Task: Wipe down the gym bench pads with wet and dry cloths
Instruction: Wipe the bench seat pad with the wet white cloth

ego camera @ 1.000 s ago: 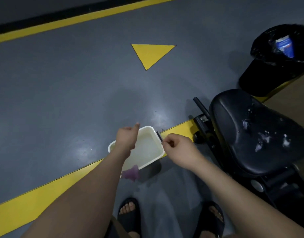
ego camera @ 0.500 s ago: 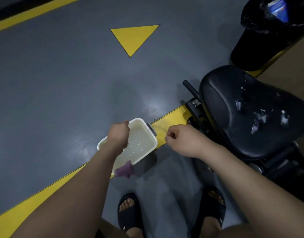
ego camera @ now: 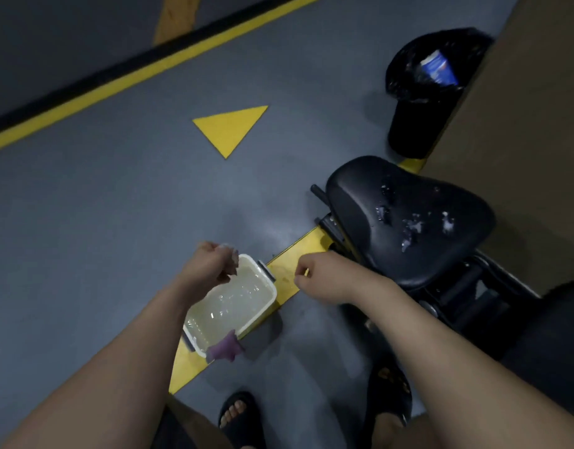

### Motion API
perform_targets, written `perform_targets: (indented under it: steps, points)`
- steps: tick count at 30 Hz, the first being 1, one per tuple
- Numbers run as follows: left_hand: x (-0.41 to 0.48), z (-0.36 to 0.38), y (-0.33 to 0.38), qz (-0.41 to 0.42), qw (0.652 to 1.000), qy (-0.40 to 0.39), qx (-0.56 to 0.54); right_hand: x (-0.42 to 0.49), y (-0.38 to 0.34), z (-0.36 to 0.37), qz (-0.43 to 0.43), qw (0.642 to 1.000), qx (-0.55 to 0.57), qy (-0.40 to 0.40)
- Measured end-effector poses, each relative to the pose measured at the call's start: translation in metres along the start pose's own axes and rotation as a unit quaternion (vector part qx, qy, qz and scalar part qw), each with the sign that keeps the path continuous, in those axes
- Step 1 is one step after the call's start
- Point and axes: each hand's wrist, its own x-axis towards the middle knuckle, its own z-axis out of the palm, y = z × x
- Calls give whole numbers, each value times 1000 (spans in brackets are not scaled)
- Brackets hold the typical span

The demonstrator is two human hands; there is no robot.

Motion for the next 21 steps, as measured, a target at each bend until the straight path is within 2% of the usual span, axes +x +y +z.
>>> perform_targets:
  steps: [6, 10, 14, 18, 21]
  points:
    - [-68, 61, 54, 74, 993, -21, -90, -52, 2, -27, -26, 980, 121, 154]
    - [-119, 111, 93, 136, 986, -72, -67, -96, 17, -53, -53, 935, 279, 211]
    - [-146, 149, 119, 176, 979, -95, -39, -132, 54, -78, -62, 898, 350, 258]
    - [-139, 180, 132, 161, 982, -73, -63, -144, 90, -87, -1, 864, 424, 271]
    - [-121, 208, 134, 131, 983, -109, -64, -136, 110, -89, 37, 841, 448, 302]
